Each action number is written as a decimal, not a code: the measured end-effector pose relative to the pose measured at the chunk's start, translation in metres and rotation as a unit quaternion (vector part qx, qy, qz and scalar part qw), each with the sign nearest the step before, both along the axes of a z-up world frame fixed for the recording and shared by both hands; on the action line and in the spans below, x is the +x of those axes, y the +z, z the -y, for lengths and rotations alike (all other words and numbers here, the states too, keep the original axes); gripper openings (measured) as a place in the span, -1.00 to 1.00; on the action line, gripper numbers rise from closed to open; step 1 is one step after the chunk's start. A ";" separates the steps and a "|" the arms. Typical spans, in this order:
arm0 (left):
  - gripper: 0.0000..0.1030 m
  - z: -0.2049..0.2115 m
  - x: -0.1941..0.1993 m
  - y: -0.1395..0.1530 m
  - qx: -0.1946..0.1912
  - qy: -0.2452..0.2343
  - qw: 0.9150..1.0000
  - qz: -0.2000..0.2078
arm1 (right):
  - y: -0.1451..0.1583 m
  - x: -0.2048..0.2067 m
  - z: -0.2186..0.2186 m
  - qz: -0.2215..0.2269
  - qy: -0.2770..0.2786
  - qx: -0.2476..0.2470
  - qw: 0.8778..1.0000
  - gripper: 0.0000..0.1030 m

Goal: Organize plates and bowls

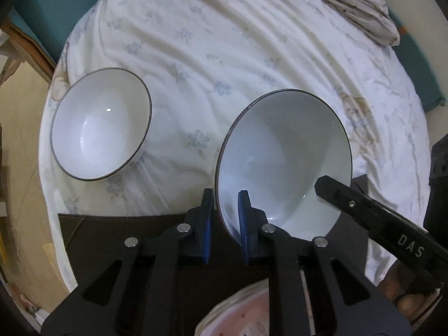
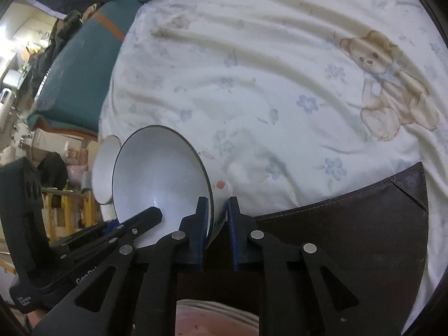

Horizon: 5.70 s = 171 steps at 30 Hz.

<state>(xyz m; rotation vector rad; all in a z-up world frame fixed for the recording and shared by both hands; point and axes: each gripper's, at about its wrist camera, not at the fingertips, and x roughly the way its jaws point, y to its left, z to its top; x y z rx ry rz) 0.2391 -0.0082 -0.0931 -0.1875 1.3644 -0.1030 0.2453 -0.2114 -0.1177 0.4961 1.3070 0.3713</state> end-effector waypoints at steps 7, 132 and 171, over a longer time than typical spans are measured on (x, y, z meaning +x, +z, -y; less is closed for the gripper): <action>-0.73 0.012 -0.023 0.043 0.002 -0.030 0.999 0.036 | 0.035 -0.024 0.011 0.022 -0.012 0.009 1.000 -0.72; 0.19 0.027 -0.169 0.065 0.068 -0.090 0.989 0.099 | 0.067 -0.192 0.039 0.021 -0.023 -0.001 1.000 -0.60; 0.63 -0.171 -0.003 0.043 -0.001 0.186 0.980 0.072 | 0.073 0.007 -0.084 -0.014 0.030 -0.077 0.996 0.91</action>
